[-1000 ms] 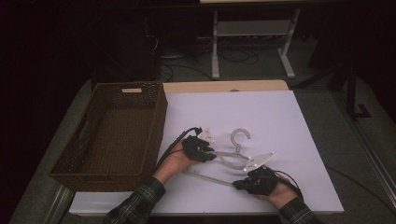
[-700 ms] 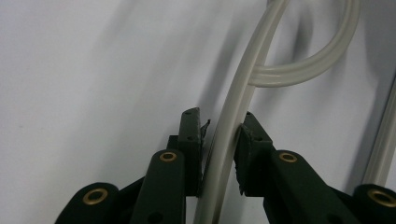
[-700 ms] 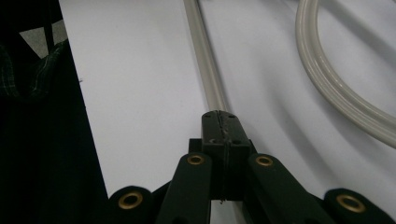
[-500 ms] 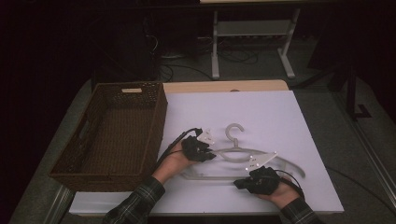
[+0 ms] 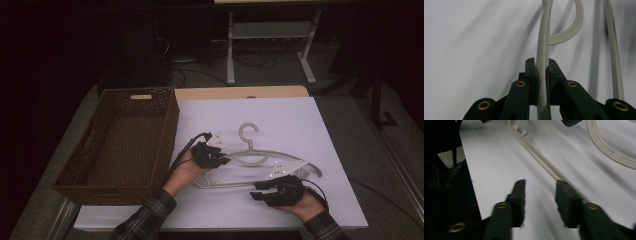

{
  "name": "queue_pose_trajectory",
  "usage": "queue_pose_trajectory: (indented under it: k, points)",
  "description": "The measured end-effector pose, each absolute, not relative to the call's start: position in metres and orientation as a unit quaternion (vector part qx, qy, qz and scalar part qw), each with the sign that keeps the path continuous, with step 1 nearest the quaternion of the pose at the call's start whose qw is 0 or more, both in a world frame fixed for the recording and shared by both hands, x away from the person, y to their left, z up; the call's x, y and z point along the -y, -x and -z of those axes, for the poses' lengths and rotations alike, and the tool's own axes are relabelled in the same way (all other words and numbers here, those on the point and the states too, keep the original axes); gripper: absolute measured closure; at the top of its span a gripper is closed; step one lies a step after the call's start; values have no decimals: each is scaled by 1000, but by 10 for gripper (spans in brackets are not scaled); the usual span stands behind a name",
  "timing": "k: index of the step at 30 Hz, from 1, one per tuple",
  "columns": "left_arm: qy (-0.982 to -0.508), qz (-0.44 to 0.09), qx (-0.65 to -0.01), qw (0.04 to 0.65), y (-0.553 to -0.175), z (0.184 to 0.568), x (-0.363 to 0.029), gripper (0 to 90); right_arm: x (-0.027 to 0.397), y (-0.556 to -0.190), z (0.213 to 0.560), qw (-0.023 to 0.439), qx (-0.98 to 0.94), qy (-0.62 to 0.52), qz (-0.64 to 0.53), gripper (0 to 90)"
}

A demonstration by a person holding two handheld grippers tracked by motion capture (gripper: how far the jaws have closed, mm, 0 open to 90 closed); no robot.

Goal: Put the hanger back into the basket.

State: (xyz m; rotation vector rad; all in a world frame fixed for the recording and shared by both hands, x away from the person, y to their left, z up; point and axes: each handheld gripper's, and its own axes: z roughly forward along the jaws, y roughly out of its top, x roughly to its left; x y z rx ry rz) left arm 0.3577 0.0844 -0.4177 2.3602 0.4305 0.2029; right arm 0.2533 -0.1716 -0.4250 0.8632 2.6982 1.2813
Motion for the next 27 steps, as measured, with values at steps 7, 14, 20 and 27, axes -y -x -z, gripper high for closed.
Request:
queue_pose_trajectory:
  k: [7, 14, 20, 27]
  points:
    - [-905, -89, -195, 367, -354, 403, -85, 818, 172, -248, 418, 41, -861, -280, -423, 290]
    - [-896, -101, -217, 374, -353, 378, -86, 818, 182, -242, 413, 62, -854, -284, -432, 240]
    - [-892, -118, -228, 372, -353, 355, -91, 818, 194, -241, 411, 70, -844, -293, -443, 238]
    - [-883, -140, -253, 370, -356, 316, -112, 819, 203, -245, 410, 84, -834, -305, -451, 237]
